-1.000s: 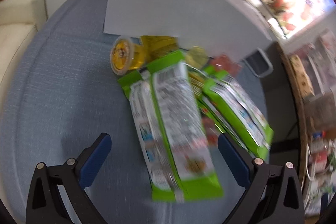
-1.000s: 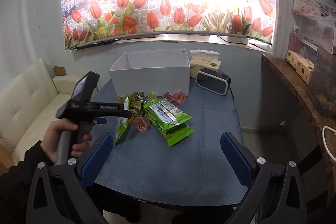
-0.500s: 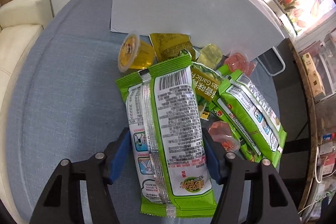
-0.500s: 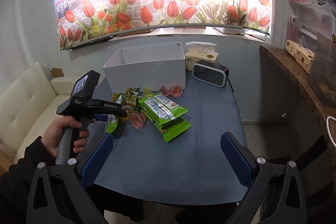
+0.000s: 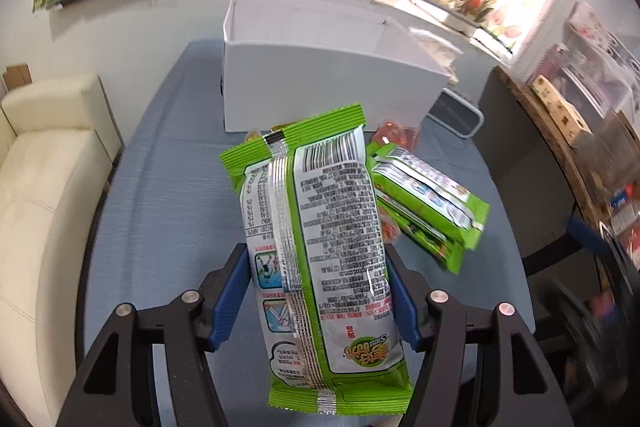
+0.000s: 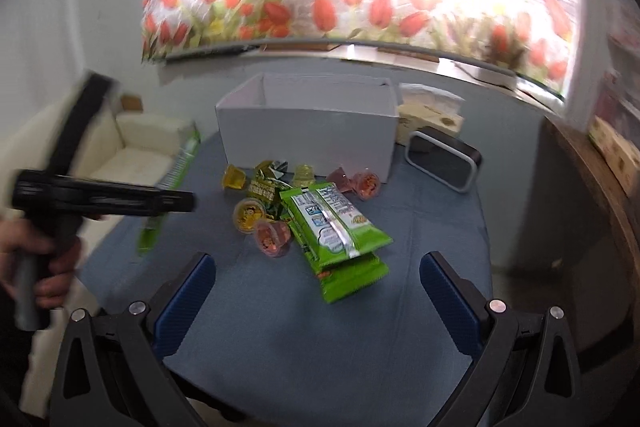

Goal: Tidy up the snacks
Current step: 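Lower the left tool onto the green snack bar packet and grasp it, then carry the green packet into the white box with the left tool while the right tool carries another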

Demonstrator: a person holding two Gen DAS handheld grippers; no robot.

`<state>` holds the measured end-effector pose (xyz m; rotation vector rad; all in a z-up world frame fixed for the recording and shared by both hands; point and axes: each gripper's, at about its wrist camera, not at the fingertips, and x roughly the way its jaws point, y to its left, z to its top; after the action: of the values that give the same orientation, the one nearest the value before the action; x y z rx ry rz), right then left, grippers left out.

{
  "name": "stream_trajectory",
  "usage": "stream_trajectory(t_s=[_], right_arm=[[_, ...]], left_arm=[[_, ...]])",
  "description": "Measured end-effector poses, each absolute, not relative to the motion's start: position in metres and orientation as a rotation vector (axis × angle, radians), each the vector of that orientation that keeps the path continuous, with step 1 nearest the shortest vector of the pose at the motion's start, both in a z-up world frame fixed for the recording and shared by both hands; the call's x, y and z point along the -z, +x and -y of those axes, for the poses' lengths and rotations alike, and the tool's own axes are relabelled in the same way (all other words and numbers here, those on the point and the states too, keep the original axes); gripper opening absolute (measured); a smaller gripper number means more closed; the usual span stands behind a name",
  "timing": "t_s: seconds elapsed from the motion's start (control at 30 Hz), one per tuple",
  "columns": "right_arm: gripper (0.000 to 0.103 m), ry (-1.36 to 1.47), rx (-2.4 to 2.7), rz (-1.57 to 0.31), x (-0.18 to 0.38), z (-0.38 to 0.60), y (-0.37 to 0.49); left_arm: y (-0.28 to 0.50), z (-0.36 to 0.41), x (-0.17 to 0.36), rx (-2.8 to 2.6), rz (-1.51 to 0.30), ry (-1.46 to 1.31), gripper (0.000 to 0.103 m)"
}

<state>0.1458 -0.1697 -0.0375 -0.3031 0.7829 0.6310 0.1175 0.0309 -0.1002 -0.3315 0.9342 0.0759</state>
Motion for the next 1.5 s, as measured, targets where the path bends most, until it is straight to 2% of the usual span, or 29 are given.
stream_trajectory(t_s=[0.23,0.43,0.5,0.53,0.57,0.77,1.1,1.27,1.5], right_arm=[[0.103,-0.419,-0.708,-0.922,0.098,0.128,0.232],[0.103,-0.458,-0.766,-0.962,0.127,0.111,0.258],[0.094,-0.453,-0.788,-0.98,0.131,0.108,0.261],[0.073,-0.451,-0.793,-0.988,0.132,0.106,0.26],[0.068,-0.469,-0.777,-1.004,0.134,0.105,0.262],[0.066,-0.449,-0.793,-1.005,0.13,0.109,0.26],[0.066,-0.317,-0.781,-0.881,0.073,0.131,0.24],[0.066,-0.2,-0.731,-0.836,0.041,0.126,0.251],[0.066,-0.115,-0.618,-0.758,0.007,0.094,0.318]], left_arm=[[0.083,-0.031,0.078,-0.081,-0.883,-0.303,0.069],[0.071,-0.042,0.074,-0.087,-0.872,-0.306,0.069],[0.071,-0.044,0.073,-0.093,-0.869,-0.305,0.07],[0.071,-0.045,0.074,-0.097,-0.869,-0.301,0.07],[0.072,-0.046,0.075,-0.098,-0.871,-0.3,0.07],[0.072,-0.048,0.078,-0.088,-0.874,-0.301,0.07],[0.088,-0.042,0.061,-0.065,-0.834,-0.255,0.07],[0.128,-0.049,0.04,-0.055,-0.788,-0.253,0.07],[0.238,-0.084,0.017,-0.092,-0.77,-0.286,0.07]])
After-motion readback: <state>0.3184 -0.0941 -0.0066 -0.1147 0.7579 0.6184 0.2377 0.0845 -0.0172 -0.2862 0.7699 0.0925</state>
